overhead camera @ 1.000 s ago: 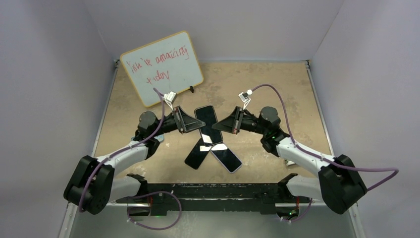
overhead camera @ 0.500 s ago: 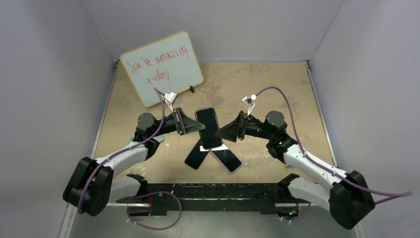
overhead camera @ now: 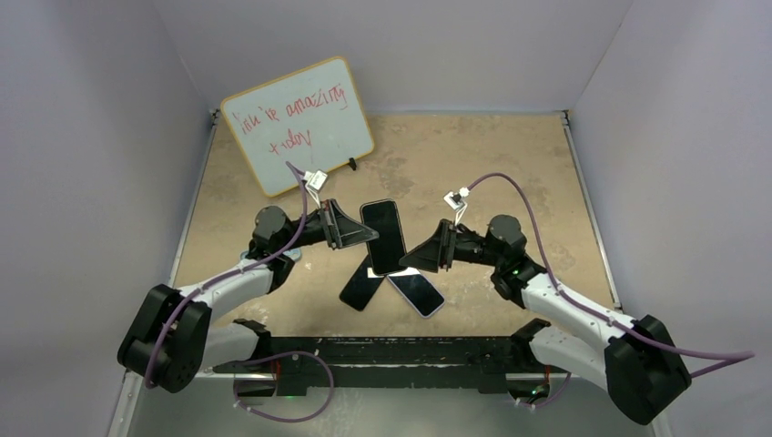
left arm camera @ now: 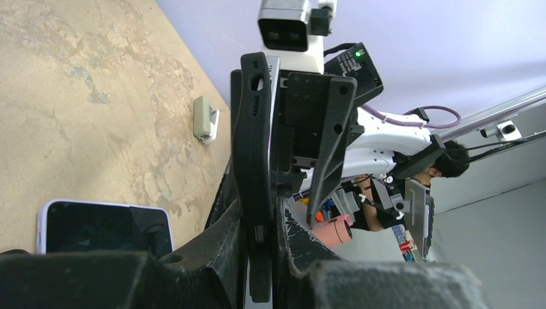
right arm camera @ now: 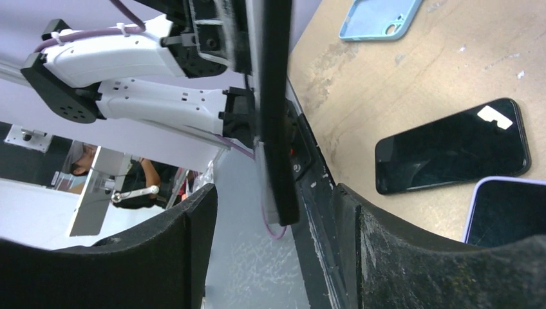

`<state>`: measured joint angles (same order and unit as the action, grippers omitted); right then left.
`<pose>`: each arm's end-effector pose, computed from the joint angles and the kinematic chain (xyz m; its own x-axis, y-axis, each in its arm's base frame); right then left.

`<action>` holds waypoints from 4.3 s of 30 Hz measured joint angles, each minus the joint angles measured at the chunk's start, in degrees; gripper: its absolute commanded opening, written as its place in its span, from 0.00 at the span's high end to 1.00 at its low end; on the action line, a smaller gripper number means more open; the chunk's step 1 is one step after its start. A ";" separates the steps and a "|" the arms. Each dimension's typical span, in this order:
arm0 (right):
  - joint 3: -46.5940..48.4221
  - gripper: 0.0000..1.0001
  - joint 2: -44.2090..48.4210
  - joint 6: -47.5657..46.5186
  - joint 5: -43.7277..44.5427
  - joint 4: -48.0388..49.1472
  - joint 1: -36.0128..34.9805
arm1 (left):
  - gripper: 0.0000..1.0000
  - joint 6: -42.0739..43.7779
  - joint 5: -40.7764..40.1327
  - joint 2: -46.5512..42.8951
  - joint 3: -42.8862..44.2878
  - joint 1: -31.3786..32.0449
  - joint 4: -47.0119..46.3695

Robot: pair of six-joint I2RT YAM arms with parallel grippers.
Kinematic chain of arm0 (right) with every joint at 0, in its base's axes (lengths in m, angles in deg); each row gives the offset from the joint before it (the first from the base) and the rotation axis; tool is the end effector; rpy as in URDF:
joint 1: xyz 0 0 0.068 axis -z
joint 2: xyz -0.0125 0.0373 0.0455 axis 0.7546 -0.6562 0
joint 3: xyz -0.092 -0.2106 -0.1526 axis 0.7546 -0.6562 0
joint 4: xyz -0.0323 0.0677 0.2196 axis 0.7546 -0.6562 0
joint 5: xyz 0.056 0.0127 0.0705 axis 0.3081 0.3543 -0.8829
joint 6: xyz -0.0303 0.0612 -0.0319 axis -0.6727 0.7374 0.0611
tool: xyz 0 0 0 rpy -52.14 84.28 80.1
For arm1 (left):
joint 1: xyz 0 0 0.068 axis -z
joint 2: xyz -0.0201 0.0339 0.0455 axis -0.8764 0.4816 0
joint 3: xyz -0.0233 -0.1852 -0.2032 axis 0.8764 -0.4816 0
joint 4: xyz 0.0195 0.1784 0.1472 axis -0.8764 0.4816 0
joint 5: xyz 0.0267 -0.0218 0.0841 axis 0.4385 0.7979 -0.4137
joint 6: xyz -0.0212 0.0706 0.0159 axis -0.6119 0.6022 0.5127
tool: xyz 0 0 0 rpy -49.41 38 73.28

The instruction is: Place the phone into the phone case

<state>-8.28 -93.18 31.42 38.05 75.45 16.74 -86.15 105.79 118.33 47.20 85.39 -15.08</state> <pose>0.1524 0.1488 0.2721 -0.7770 0.1985 -0.5974 -0.5862 0.1177 0.8016 0.1896 -0.1385 0.2725 -0.8367 -0.2819 -0.4696 0.4801 0.0351 -0.8765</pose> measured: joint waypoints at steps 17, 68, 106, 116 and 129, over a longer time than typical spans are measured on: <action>-1.68 1.00 -2.34 5.27 2.80 4.39 -0.31 | 1.00 6.49 -2.51 -1.92 2.10 0.39 13.60; 19.06 0.82 -10.40 -7.76 -0.98 -11.74 -0.09 | 1.00 17.55 13.27 -3.61 3.82 0.87 24.72; 14.82 0.66 -8.15 -12.15 0.66 -15.93 -0.33 | 1.00 18.12 11.91 -1.16 4.13 2.97 23.39; 14.80 1.00 -7.23 -16.17 6.75 -20.00 0.35 | 1.00 29.24 6.62 5.46 13.38 3.34 42.49; 5.90 0.21 1.22 -16.06 9.22 -17.11 0.39 | 1.00 17.11 0.22 5.42 9.66 3.52 30.29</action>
<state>-2.38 -91.95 15.35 47.27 58.34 17.13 -69.04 106.00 123.75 56.86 88.91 15.21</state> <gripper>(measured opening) 0.784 0.174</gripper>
